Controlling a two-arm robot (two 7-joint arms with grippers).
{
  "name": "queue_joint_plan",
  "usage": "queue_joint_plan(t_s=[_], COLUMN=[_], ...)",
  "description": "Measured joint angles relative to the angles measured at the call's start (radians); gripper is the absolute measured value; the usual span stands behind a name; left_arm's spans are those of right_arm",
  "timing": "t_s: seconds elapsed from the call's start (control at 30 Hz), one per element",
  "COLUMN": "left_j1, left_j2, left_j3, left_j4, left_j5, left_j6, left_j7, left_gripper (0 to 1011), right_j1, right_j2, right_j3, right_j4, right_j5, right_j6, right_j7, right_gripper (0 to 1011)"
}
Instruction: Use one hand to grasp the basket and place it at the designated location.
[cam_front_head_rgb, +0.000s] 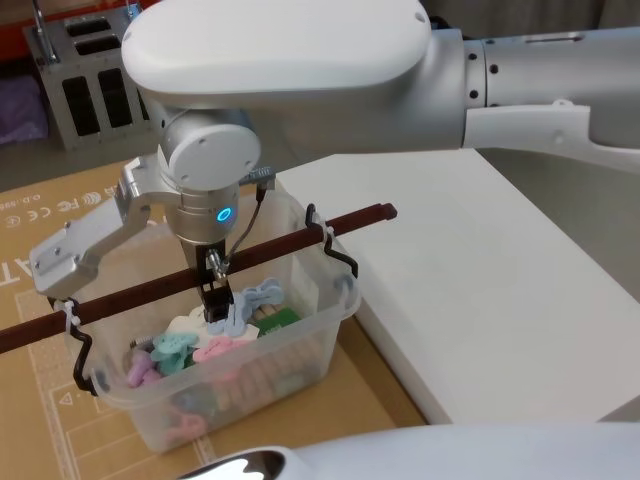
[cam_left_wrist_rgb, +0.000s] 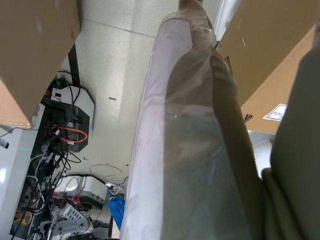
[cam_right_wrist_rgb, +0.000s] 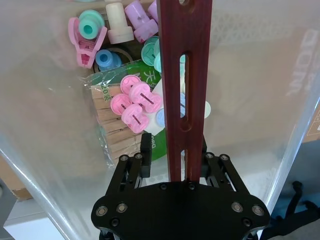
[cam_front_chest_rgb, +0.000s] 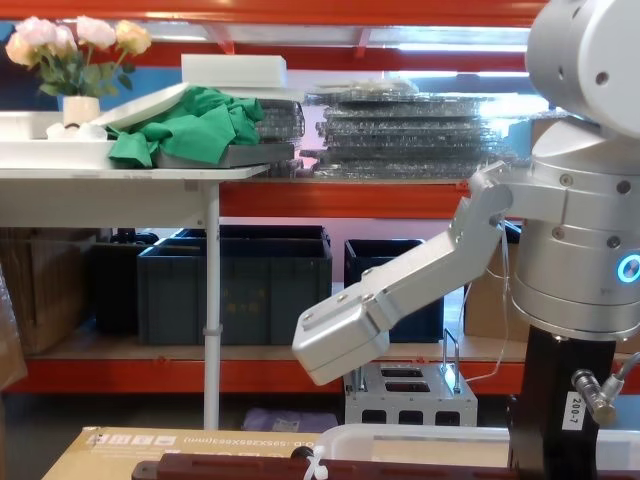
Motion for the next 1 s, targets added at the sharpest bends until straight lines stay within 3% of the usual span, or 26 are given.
queue_joint_plan(t_s=[0.63,1.0], left_j1=[0.0,0.0], left_j2=[0.0,0.0], left_j3=[0.0,0.0], left_j4=[0.0,0.0], left_j5=[0.0,0.0], left_j6=[0.0,0.0], left_j7=[0.0,0.0], left_gripper=[0,0], right_j1=[-0.005,-0.003], right_j2=[0.013,0.023], right_j3=[0.007,0.018], right_j4=[-0.009,-0.005], right_j5=[-0.016,-0.016], right_j6=[0.005,-0.003], right_j7=[-0.002,-0.007], right_gripper=[1001,1001])
